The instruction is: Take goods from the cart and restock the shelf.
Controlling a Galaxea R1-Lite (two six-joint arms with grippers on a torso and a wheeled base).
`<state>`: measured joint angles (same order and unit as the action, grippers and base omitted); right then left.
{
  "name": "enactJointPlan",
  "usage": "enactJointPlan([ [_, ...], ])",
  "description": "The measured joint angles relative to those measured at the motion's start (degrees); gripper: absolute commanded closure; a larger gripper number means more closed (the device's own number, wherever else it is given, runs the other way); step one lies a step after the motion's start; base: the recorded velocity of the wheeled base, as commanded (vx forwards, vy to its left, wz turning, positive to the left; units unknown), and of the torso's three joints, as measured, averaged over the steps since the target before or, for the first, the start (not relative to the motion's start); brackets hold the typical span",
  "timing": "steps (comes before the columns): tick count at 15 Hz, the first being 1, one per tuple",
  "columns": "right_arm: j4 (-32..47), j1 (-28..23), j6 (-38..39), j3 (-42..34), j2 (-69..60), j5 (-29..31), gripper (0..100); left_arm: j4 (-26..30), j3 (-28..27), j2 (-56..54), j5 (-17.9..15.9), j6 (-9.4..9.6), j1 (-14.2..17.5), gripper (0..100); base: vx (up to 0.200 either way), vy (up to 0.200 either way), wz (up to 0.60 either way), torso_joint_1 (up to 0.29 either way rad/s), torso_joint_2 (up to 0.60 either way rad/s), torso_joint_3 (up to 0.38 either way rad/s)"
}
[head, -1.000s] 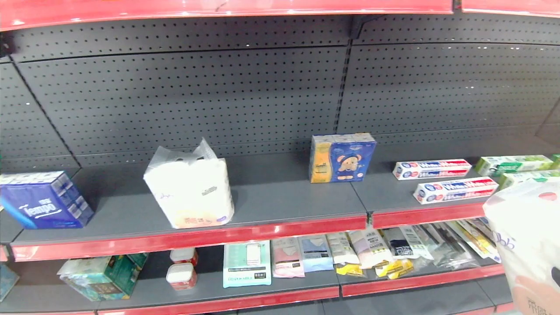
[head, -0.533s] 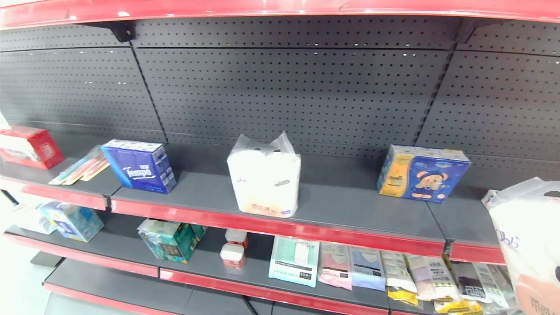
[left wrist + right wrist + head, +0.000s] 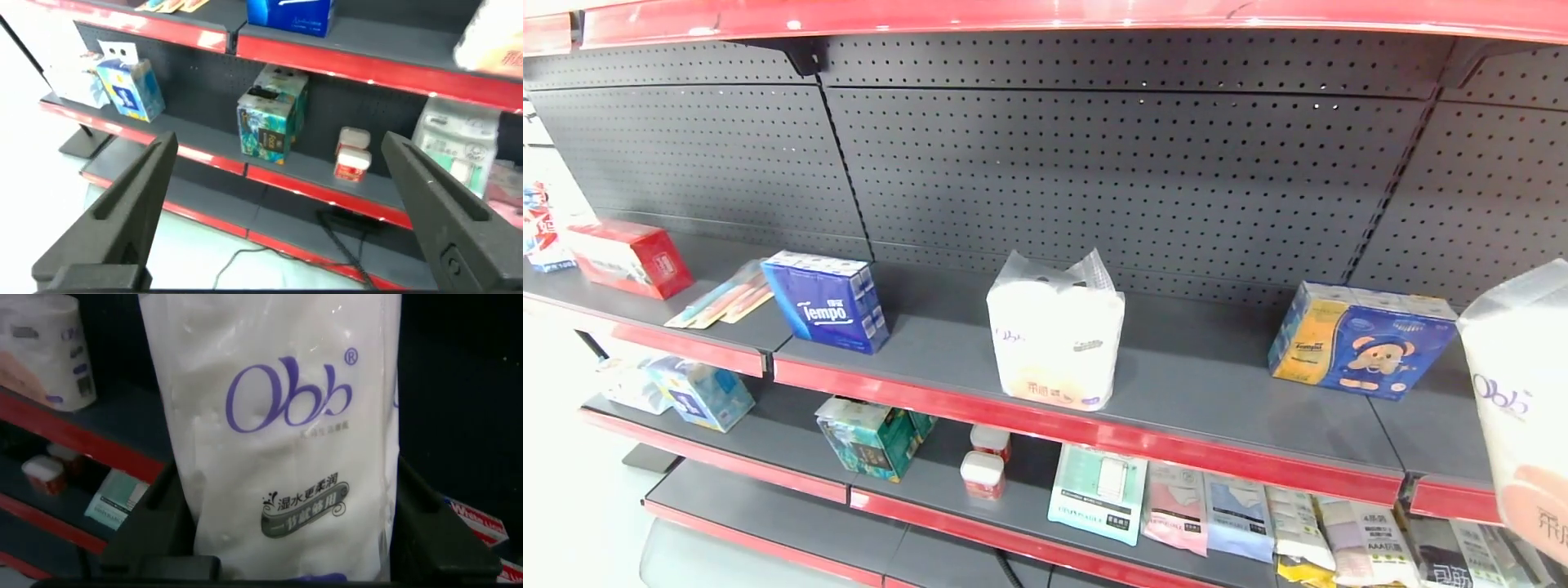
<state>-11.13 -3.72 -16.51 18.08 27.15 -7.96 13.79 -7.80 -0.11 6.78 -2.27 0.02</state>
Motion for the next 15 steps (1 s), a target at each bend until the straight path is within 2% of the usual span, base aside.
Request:
enactJointPlan([
  [2,-0.39,2.78,-0.18,1.43,2.78,-2.16,100,-2.51,0.54,0.00,-0.27,-0.66,-0.02,0,0.000,0.000,0.00,0.000,0.00,0.000],
  [4,-0.72,7.05,0.15,2.69,6.80,-2.93,100,-9.89,3.32,0.00,-2.79,-0.68,-0.02,0,0.000,0.000,0.00,0.000,0.00,0.000],
  [5,-1.12,8.89,0.78,3.45,8.77,-3.10,100,-13.14,5.17,0.00,-3.89,-0.05,-0.02,0,0.000,0.000,0.00,0.000,0.00,0.000],
  [6,-2.35,10.39,1.93,4.38,11.15,-3.15,100,-13.81,6.49,0.00,-5.12,1.23,-0.02,0,0.000,0.000,0.00,0.000,0.00,0.000],
  [10,-13.23,15.32,6.39,6.94,22.46,-3.15,100,-13.79,7.73,0.00,-5.45,1.94,-0.02,0,0.000,0.000,0.00,0.000,0.00,0.000],
  [12,-15.14,18.57,9.26,7.96,26.54,-3.17,100,-13.79,7.75,0.00,-5.45,1.97,-0.02,0,0.000,0.000,0.00,0.000,0.00,0.000],
  [15,-17.53,20.20,11.62,9.25,31.32,-3.17,100,-13.79,7.80,0.00,-5.47,2.02,-0.02,0,0.000,0.000,0.00,0.000,0.00,0.000],
])
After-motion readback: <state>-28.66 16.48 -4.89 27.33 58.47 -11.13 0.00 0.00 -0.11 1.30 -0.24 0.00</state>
